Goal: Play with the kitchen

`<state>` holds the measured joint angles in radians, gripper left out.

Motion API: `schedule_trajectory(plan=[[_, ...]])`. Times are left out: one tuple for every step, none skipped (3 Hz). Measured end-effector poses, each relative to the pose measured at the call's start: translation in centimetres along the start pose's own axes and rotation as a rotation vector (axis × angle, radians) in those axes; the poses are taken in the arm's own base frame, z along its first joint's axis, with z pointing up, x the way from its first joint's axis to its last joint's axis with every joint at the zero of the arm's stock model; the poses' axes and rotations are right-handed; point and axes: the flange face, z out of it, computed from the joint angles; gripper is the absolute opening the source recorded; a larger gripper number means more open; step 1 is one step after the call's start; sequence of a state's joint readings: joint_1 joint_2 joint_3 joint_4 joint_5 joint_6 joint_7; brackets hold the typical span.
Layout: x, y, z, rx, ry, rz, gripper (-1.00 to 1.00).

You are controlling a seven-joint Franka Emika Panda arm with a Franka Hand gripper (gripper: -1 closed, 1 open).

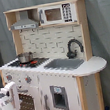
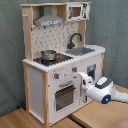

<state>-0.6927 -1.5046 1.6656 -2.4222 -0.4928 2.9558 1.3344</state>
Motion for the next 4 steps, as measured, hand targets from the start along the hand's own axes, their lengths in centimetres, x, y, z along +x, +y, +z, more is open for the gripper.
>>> schedule_trajectory(plan=[[-0.8, 0.0, 1.3, 0.053, -0.008, -0.026, 1.00], [-0.9, 0.2, 3.3, 0.089, -0.020, -0.029, 1.00], [-0.1, -0.2, 3.8, 0.135, -0.001, -0.086, 1.00], [-0.2, -0.1, 3.9, 0.133, -0.001, -0.125, 1.00]])
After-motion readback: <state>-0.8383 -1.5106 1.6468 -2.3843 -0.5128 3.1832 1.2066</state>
